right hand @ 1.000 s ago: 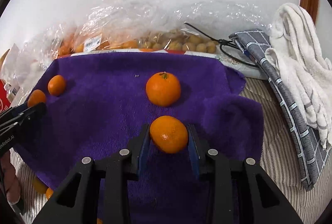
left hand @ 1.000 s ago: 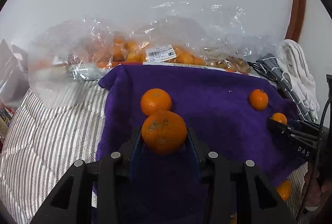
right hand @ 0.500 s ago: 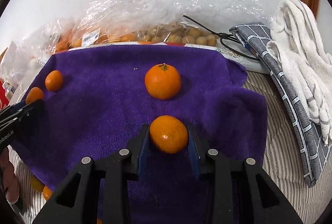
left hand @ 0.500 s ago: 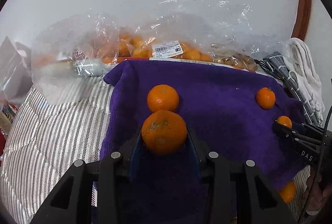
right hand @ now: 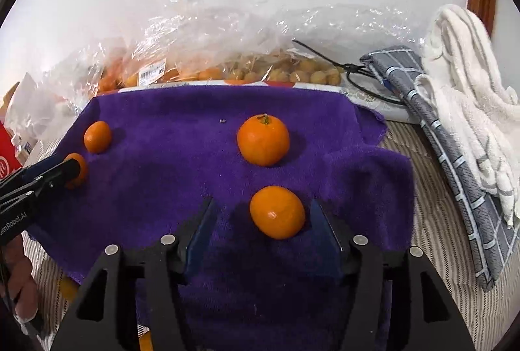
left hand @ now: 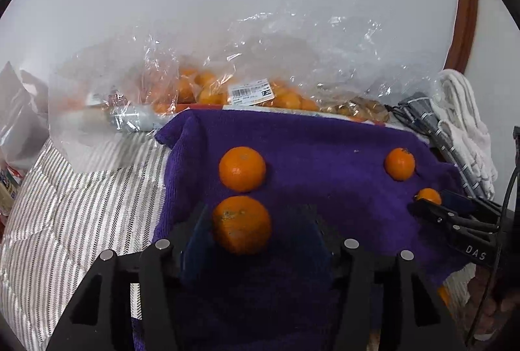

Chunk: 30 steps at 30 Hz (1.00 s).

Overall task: Organize fruits
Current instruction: 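Open the left tool on the towel while the right tool releases its orange, then pull both tools back off the towel toward the fruits in front of it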

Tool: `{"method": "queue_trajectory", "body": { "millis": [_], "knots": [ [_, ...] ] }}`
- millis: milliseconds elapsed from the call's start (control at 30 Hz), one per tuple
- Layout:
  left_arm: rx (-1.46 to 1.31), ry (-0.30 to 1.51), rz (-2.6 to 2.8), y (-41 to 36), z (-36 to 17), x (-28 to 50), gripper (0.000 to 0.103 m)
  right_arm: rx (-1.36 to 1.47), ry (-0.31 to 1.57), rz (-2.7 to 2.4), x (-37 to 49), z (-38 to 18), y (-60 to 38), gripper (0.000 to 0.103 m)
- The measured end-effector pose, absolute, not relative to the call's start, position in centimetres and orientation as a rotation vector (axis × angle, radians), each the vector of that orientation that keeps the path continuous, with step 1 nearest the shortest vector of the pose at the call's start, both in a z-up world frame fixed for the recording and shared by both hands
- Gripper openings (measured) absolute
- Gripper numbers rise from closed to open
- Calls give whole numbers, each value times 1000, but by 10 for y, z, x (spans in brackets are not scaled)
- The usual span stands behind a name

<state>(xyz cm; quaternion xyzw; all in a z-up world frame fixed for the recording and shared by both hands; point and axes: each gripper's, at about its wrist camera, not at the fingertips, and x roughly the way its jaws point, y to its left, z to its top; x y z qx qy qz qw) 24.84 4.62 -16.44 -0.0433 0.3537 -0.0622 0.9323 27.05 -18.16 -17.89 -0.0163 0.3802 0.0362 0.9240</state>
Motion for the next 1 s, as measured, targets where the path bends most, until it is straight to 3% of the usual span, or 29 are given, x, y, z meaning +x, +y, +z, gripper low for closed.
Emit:
{"method": "queue_trajectory", "body": {
  "millis": [567,1000],
  "knots": [
    [-67,553,-135,43,-136,207,57,-5,667,96,229,-133,-177,59],
    [-115,623,-146,79,-147,151,58,-14,716,84,167,-145,-199,59]
  ]
}}
